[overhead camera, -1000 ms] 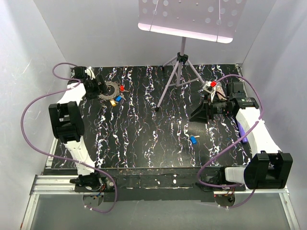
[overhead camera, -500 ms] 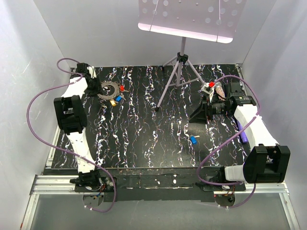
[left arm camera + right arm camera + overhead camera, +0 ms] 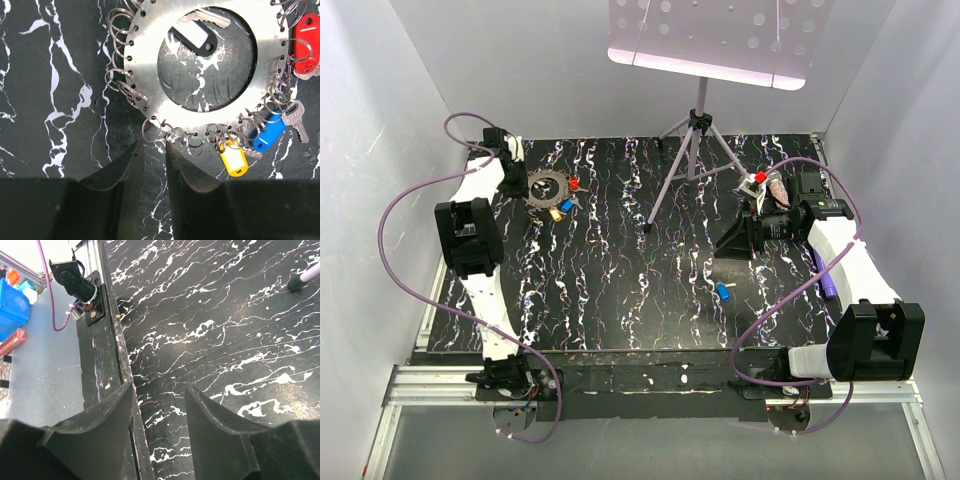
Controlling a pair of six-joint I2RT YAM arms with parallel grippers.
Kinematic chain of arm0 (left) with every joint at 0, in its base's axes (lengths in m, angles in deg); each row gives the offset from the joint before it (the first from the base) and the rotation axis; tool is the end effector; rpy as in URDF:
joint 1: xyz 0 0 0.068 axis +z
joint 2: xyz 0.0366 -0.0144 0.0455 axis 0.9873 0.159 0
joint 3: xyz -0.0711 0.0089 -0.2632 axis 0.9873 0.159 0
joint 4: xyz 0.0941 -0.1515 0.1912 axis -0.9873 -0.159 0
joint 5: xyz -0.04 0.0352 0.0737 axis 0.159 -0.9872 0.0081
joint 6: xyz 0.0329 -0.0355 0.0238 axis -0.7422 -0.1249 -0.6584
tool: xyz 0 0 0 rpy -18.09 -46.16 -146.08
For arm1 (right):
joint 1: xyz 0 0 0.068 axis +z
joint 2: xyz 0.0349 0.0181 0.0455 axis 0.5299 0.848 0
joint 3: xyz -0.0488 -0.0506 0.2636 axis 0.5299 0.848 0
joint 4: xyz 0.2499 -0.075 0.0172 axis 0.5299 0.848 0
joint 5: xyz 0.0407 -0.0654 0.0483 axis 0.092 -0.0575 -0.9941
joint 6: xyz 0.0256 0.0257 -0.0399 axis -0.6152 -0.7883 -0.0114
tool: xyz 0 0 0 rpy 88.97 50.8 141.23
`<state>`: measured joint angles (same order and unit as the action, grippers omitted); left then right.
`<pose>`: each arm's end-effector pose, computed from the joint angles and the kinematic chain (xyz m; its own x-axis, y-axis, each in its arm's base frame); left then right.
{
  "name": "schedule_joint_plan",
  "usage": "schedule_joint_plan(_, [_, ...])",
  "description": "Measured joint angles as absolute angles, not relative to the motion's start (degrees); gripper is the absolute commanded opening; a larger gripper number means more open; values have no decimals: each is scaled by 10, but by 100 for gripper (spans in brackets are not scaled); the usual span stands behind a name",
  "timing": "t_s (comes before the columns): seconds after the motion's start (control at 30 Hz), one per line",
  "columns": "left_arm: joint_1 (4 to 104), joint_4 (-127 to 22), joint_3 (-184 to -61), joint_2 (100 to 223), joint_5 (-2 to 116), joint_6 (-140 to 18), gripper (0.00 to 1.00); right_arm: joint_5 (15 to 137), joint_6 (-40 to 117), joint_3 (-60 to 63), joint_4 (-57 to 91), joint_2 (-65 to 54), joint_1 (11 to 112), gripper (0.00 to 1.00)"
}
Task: Put the keys on the keyring
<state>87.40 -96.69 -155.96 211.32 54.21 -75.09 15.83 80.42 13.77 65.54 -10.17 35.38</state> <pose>0.4743 0.0511 0.2049 -0.8759 -0.0601 -0.4788 -0.0338 0.9974 -0.0634 0.2487 0.0478 0.2941 -0.4730 -0.2417 -0.8473 -0.8736 0.2536 0.4153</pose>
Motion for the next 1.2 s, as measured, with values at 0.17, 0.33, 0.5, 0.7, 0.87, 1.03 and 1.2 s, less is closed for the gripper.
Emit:
schedule_joint_plan(0.17, [866, -970, -1570, 2134, 538, -773, 24, 158, 810, 137, 658, -101, 354, 55])
schedule_joint_plan(0.33, [859, -980, -1572, 2160, 523, -788, 25, 158, 816, 135, 662, -98, 354, 55])
schedule_joint_plan(0.5, [855, -984, -1579, 2161, 510, -794, 26, 157, 819, 130, 670, -96, 354, 55])
schedule_joint_plan(0.7, [854, -985, -1585, 2162, 502, -797, 25, 156, 823, 129, 673, -95, 354, 55])
schedule_joint_plan(0.87, [853, -985, -1586, 2162, 487, -801, 22, 156, 828, 129, 676, -95, 354, 56])
schedule_joint_plan(1.03, [853, -985, -1587, 2162, 480, -804, 19, 156, 830, 129, 679, -95, 354, 56])
schedule_joint_plan(1.2, [853, -985, -1589, 2164, 478, -807, 21, 156, 831, 129, 683, -95, 354, 56])
